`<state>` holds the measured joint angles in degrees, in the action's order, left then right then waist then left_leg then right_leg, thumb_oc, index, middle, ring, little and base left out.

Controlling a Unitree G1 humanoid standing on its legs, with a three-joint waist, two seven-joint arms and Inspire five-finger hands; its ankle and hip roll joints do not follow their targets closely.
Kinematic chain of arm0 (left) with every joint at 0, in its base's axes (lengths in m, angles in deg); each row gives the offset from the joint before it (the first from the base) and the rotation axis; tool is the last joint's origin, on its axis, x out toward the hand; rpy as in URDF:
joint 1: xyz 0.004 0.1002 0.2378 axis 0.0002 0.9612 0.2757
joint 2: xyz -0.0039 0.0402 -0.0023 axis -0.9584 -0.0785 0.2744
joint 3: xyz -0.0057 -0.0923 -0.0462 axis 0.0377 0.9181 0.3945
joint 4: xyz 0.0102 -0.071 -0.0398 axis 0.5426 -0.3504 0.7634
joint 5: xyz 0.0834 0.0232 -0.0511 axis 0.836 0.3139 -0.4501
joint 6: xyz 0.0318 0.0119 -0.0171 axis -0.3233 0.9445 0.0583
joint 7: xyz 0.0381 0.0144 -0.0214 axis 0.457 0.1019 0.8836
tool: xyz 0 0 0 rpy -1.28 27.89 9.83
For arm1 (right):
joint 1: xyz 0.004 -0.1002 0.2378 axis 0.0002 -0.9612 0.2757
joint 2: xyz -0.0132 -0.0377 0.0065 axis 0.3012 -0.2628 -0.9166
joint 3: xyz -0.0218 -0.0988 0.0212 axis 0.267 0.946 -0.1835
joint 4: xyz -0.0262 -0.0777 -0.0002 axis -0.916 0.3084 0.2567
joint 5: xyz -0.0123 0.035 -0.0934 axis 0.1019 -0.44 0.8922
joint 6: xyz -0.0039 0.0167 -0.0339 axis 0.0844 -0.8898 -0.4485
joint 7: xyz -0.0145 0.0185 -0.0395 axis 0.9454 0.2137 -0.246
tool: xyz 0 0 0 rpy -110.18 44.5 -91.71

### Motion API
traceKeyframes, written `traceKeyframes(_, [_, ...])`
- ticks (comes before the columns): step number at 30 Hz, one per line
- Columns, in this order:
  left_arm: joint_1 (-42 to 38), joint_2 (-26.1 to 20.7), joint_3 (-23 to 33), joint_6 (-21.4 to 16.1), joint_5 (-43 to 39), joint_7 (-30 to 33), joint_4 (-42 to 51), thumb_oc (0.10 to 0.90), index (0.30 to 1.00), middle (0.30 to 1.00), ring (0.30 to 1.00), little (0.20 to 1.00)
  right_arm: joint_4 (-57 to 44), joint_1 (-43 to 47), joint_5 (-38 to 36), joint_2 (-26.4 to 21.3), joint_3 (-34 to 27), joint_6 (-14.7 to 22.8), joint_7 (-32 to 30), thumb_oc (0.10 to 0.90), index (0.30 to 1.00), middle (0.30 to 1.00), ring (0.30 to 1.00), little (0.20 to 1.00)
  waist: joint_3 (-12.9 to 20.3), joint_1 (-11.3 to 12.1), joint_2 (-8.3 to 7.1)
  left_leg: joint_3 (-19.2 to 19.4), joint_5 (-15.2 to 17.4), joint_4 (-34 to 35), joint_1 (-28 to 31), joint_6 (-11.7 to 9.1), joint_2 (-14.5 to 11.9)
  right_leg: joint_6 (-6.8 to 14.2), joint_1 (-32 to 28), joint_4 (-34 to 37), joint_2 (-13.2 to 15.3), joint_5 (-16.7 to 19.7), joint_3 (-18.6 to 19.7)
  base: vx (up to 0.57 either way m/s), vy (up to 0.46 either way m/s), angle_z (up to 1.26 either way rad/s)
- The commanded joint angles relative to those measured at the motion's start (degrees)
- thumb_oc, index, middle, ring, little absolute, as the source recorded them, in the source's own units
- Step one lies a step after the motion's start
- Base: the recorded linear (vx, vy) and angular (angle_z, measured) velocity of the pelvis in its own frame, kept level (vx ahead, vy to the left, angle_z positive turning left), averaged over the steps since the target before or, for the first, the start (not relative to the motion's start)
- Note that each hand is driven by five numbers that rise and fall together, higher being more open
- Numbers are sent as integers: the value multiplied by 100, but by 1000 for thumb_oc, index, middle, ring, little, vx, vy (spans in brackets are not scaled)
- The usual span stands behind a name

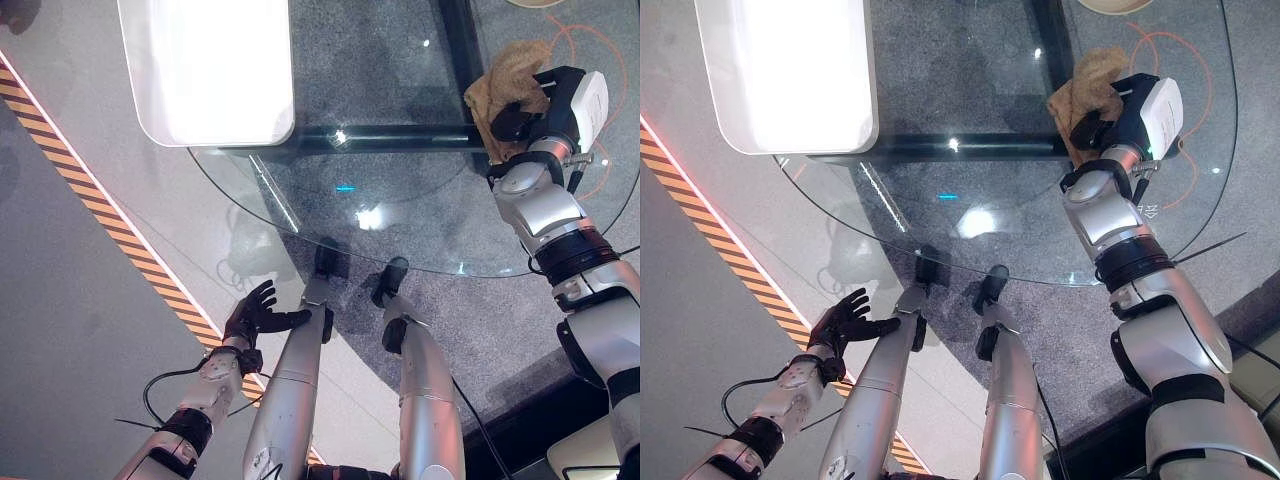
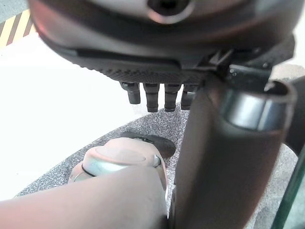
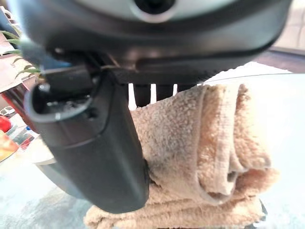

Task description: Wipe the table with a cloth and put it in the basket.

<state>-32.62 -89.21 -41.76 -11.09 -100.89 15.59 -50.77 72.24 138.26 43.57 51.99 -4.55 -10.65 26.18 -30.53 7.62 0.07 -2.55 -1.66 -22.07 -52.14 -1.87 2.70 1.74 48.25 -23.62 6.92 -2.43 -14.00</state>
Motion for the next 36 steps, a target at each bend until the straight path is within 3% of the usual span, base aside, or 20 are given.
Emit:
traceKeyframes(1, [671, 128, -250, 97, 308, 58, -26, 800, 900, 900, 900, 900, -784, 109, -127, 557, 289, 290, 631, 100, 300, 300, 300, 200, 74, 263, 191, 317, 830, -212, 237, 307, 136, 545, -55, 353, 97, 314, 193, 0, 0, 0])
traceKeyframes(4, [646, 108, -222, 132, 343, 96, -19, 800, 900, 900, 900, 900, -886, 83, -434, 647, 324, 489, 934, 100, 300, 300, 300, 200, 74, 272, 144, 299, 812, -198, 229, 292, 121, 549, -71, 385, 90, 328, 171, 2, -33, 0])
traceKeyframes(7, [633, 123, -186, 176, 411, 128, -35, 800, 900, 900, 900, 900, -1033, 10, -1017, 792, 322, 782, 1548, 100, 300, 300, 300, 200, 74, 278, 120, 286, 798, -189, 220, 282, 119, 549, -62, 381, 82, 330, 157, 0, 0, 0])
traceKeyframes(8, [636, 103, -162, 247, 416, 144, 7, 800, 900, 900, 900, 900, -1349, -153, -1662, 974, 320, 889, 2147, 100, 300, 300, 300, 200, 74, 283, 101, 281, 777, -187, 228, 269, 113, 535, -53, 349, 73, 321, 157, 18, -12, 3])
traceKeyframes(11, [644, 84, -134, 282, 412, 129, 57, 800, 900, 900, 900, 900, -1516, -321, -1990, 1092, 339, 975, 2552, 100, 300, 300, 300, 200, 74, 285, 90, 284, 761, -185, 233, 259, 111, 528, -56, 346, 78, 316, 149, 12, -7, 5])
traceKeyframes(17, [632, 86, -114, 330, 468, 95, 61, 800, 900, 900, 900, 900, -1591, -498, -1741, 1253, 470, 1016, 3144, 100, 300, 300, 300, 200, 74, 306, 78, 271, 728, -172, 243, 240, 117, 536, -87, 381, 90, 330, 122, 2, -3, 1])
traceKeyframes(24, [612, 99, -138, 348, 534, 87, 75, 800, 900, 900, 900, 900, -1618, -488, -1343, 1431, 730, 778, 3727, 100, 300, 300, 300, 200, 74, 352, 87, 245, 690, -188, 183, 225, 117, 555, -38, 363, 117, 358, 75, 15, -12, 8])
traceKeyframes(36, [564, 78, -186, 412, 527, 75, 87, 800, 900, 900, 900, 900, -1573, -461, -1166, 1591, 893, 633, 3688, 100, 300, 300, 300, 200, 74, 396, 124, 214, 646, -219, 102, 200, 127, 575, 6, 379, 147, 387, 57, 2, -2, 3])
